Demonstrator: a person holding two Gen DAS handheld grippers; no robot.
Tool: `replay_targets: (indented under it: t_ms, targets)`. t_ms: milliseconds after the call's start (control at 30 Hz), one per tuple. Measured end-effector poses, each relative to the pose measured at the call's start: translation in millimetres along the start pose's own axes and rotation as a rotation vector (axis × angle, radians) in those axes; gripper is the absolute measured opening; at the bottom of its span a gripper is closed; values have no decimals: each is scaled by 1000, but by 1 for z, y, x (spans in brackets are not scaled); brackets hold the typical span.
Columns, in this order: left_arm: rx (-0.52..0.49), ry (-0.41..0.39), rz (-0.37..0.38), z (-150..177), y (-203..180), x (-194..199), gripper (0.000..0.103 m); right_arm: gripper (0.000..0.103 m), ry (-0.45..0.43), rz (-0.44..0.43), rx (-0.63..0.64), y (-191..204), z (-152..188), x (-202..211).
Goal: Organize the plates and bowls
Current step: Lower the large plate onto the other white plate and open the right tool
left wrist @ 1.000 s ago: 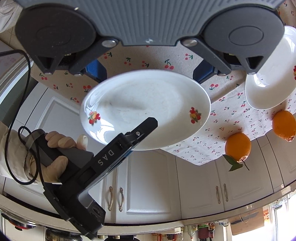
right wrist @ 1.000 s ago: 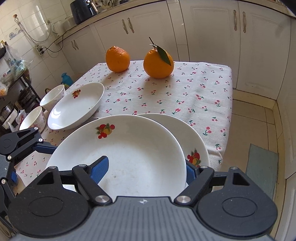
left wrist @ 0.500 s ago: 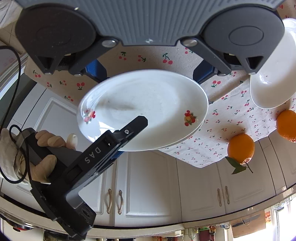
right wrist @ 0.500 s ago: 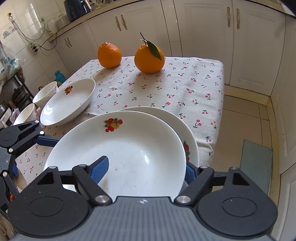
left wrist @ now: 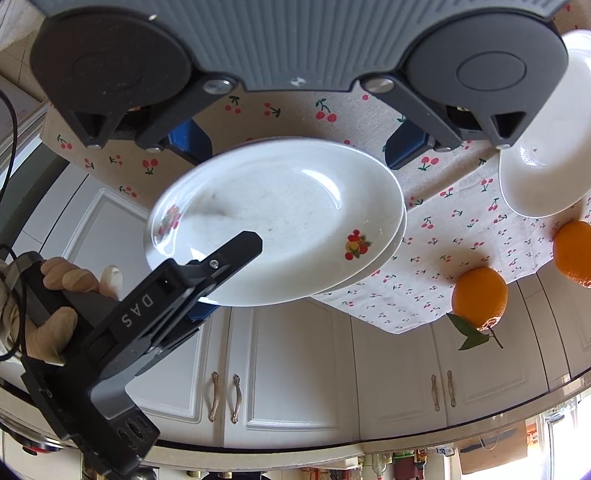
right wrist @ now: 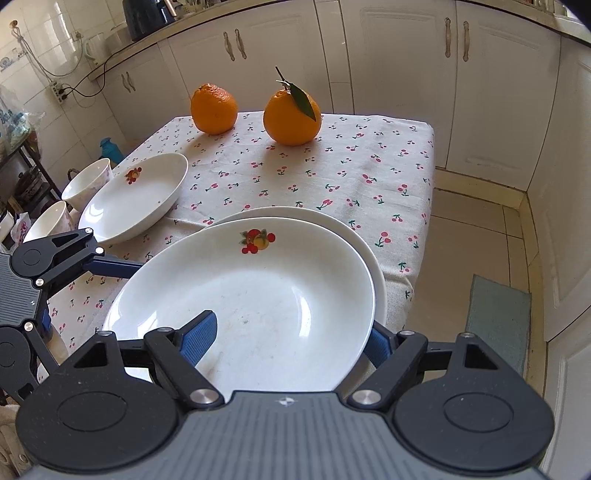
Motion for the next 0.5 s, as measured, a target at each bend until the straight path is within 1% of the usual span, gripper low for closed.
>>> replay_targets:
  t_ms: [267, 500]
  targets:
    - [-18, -10, 5, -1, -3, 0, 99, 87, 0, 36, -11, 0, 2, 8]
    - [-6, -34, 0, -1, -4, 10, 99, 88, 5, 81, -2, 4, 7, 10]
Point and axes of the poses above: each gripper's, at about its wrist camera, not at the fingertips, and x roughly against the way its jaws point, y to its left, z to its underside, the point moved 9 cm from there along -x, roughly the way its jaws point, and after that the axes turned 1 degree about -y, right-handed, at the moved point
